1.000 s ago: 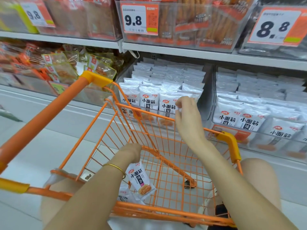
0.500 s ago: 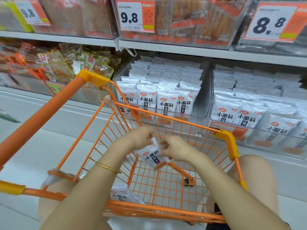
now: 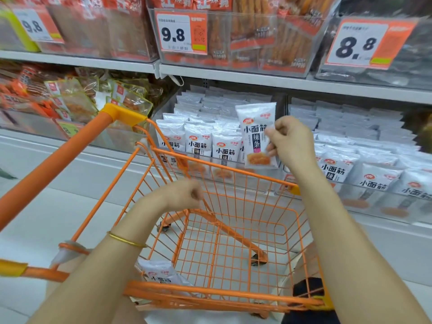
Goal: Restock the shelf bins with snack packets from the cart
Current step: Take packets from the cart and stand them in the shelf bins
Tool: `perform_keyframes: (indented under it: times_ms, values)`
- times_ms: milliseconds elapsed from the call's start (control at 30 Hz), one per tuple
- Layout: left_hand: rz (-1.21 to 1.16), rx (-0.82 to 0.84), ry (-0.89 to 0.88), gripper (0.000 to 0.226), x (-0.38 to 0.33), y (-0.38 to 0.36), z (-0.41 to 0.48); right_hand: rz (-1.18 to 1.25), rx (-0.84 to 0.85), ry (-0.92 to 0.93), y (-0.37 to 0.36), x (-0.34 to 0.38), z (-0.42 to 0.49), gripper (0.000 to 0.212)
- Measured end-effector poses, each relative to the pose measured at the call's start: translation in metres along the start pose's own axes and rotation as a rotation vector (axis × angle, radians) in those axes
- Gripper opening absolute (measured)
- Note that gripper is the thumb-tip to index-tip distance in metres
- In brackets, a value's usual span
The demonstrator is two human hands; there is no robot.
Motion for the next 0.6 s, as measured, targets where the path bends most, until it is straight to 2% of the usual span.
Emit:
perform_keyframes:
  times_ms: [67, 133, 233, 333, 400, 533, 600]
  values:
    - [0.169, 0.344, 0.067, 0.027, 0.013, -0.032, -0.006, -0.015, -0.06, 0.001, -0.003, -0.002, 0.004, 0.01]
    - [0.24, 0.618, 0.19, 0.042, 0.025, -0.056, -0.02, 0.003, -0.095, 0.0, -0.005, -0.004, 0.006, 0.01]
    - [0.314, 0.826, 0.341, 0.056, 0.033, -0.073, -0.038, 0.045, -0.144, 0.012, -0.007, -0.004, 0.005, 0.012]
    - [0.376, 0.89, 0.397, 0.058, 0.03, -0.076, -0.045, 0.084, -0.212, 0.036, -0.004, -0.002, 0.002, 0.012]
    - [0.361, 0.897, 0.415, 0.059, 0.026, -0.075, -0.048, 0.045, -0.194, 0.022, -0.008, -0.007, 0.005, 0.009]
    - [0.435, 0.901, 0.443, 0.059, 0.019, -0.068, -0.05, -0.216, -0.093, -0.043, -0.036, -0.029, 0.01, 0.003]
    - [0.514, 0.892, 0.43, 0.054, 0.015, -0.066, -0.048, -0.346, -0.067, -0.116, -0.044, -0.037, 0.012, 0.013]
Point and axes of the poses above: each hand's wrist, its own z-axis towards the middle knuckle, its own y-axis out of the back of the hand, x = y × z, the point moved 7 cm from there along z, towards the middle knuckle, and after that the axes turned 8 degrees about -y, right-handed, at the moved point
